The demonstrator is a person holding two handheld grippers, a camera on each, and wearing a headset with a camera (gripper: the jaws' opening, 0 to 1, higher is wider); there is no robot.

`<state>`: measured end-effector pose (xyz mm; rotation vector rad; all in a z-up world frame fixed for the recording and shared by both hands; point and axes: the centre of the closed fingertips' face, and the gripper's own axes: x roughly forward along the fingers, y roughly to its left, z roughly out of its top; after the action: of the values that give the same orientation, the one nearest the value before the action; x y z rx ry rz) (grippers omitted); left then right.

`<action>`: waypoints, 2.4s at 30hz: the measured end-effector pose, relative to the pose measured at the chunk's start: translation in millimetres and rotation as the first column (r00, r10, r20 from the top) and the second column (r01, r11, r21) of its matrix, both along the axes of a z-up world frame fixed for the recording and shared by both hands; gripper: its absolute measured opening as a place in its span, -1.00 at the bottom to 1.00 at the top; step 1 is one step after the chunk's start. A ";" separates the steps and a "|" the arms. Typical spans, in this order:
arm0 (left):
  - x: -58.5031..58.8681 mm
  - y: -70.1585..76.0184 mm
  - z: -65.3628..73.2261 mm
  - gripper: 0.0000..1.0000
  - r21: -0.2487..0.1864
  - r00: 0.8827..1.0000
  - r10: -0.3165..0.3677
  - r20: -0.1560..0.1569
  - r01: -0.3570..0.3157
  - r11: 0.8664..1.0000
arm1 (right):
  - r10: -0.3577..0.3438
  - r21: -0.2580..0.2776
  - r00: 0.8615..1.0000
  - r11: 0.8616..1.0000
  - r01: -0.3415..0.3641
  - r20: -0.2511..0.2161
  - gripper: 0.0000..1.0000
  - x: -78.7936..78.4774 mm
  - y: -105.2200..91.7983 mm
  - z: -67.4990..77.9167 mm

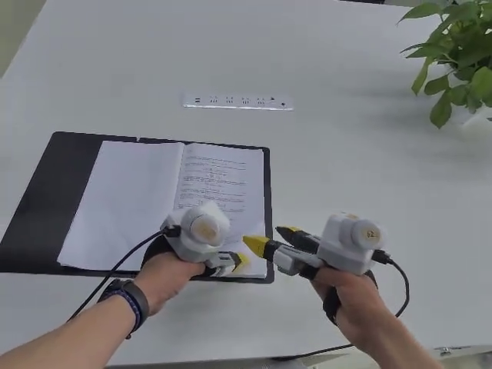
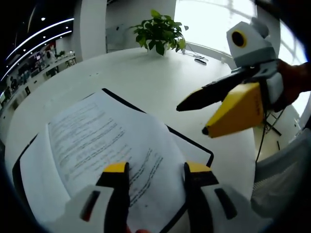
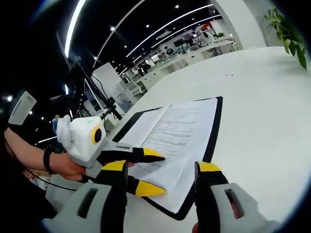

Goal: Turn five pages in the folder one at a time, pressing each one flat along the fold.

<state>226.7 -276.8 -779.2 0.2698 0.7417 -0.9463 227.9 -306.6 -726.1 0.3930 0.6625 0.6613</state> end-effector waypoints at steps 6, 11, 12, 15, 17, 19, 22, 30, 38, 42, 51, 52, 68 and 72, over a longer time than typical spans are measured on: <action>-0.9 1.2 0.4 -0.11 -0.002 1.000 0.004 -0.005 -0.004 1.000 | -0.002 0.027 0.999 1.000 0.003 -0.037 0.02 10.0 7.6 -11.4; -1.4 2.0 0.5 -0.11 -0.006 1.000 0.005 -0.008 -0.005 1.000 | -0.057 0.097 0.995 0.993 0.064 -0.076 -0.03 19.5 9.3 -13.1; -1.5 2.0 0.4 -0.11 -0.006 1.000 0.004 -0.008 -0.004 1.000 | -0.066 0.109 0.994 0.991 0.075 -0.085 -0.05 20.8 9.5 -13.5; -2.3 1.9 0.9 -0.08 -0.013 1.000 0.010 -0.021 -0.011 1.000 | -0.066 0.126 0.994 0.989 0.077 -0.089 -0.11 21.7 11.4 -13.2; -3.4 1.9 2.6 -0.06 -0.023 0.999 0.021 -0.035 -0.022 0.999 | -0.061 0.130 0.994 0.989 0.073 -0.094 -0.15 20.0 13.0 -12.4; -4.5 1.4 3.4 -0.03 -0.032 0.999 0.027 -0.044 -0.028 0.999 | -0.063 0.132 0.993 0.988 0.076 -0.099 -0.22 18.6 12.1 -12.9; -8.4 0.4 5.9 0.02 -0.035 0.999 0.024 -0.049 -0.025 0.999 | -0.068 0.146 0.992 0.986 0.083 -0.105 -0.32 13.6 10.3 -12.2; -18.2 4.4 17.3 0.11 -0.056 0.999 0.031 -0.034 -0.033 0.998 | -0.091 0.162 0.988 0.980 0.111 -0.127 -0.72 4.9 3.9 -17.8; -19.9 11.5 26.9 0.16 -0.064 0.999 0.039 -0.019 -0.040 0.997 | -0.105 0.183 0.983 0.974 0.132 -0.152 -0.98 2.9 5.2 -18.7; -18.2 13.7 33.4 0.17 -0.070 0.999 0.039 -0.005 -0.039 0.997 | -0.106 0.200 0.982 0.970 0.136 -0.154 -1.00 2.4 8.5 -15.9; -15.0 18.8 47.7 0.19 -0.098 0.997 0.071 0.015 -0.069 0.993 | -0.109 0.220 0.982 0.965 0.141 -0.152 -1.00 4.2 11.5 -7.2; -15.0 19.2 48.7 0.19 -0.099 0.997 0.072 0.019 -0.070 0.993 | -0.108 0.214 0.983 0.967 0.138 -0.147 -1.00 4.1 11.2 -6.8; -6.7 45.3 68.1 0.20 -0.114 0.992 0.112 0.060 -0.105 0.988 | -0.144 0.233 0.981 0.957 0.171 -0.129 -1.00 8.1 15.6 11.8; -4.1 60.2 74.6 0.23 -0.112 0.988 0.134 0.074 -0.126 0.986 | -0.138 0.235 0.985 0.959 0.160 -0.107 -1.00 11.0 20.9 21.2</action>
<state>222.6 -216.6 -704.7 0.1632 0.6242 -0.8428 238.9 -285.7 -704.9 0.6967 0.6319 0.5842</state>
